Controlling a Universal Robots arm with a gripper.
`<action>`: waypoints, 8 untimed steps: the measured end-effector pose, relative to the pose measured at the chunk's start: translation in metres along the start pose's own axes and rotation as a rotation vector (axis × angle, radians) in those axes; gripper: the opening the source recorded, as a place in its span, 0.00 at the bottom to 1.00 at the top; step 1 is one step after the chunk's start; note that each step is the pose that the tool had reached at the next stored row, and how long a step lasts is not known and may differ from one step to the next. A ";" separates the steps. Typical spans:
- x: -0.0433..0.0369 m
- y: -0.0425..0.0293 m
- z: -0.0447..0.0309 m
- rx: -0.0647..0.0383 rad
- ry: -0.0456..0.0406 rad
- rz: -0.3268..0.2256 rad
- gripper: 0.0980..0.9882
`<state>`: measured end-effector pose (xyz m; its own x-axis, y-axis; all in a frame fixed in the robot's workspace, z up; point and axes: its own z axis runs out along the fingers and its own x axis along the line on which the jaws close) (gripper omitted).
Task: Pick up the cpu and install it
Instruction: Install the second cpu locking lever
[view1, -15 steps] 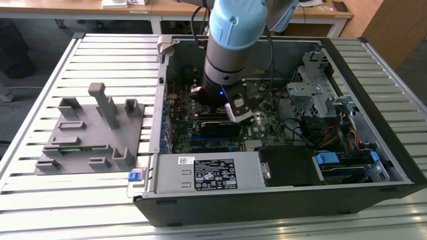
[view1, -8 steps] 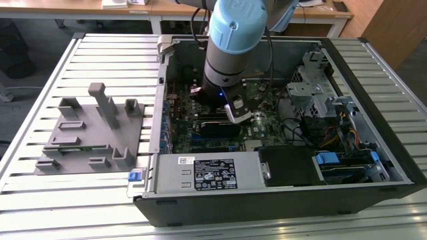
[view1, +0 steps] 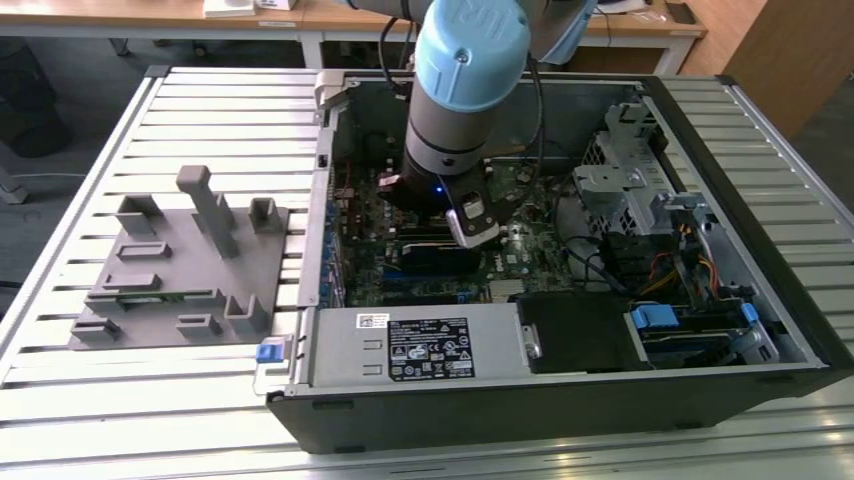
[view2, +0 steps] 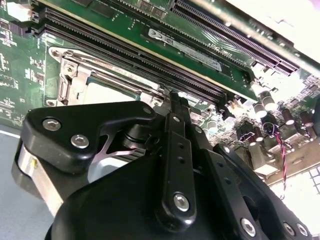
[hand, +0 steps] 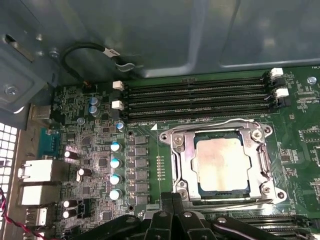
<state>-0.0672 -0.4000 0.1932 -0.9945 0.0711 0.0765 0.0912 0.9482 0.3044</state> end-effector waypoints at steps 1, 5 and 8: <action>0.0003 -0.0001 0.0003 -0.001 0.0000 0.000 0.01; 0.0005 -0.0002 0.0013 -0.003 0.0003 0.000 0.01; 0.0005 -0.0003 0.0025 -0.004 0.0004 0.000 0.01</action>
<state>-0.0678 -0.3994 0.1908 -0.9945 0.0707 0.0768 0.0912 0.9468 0.3085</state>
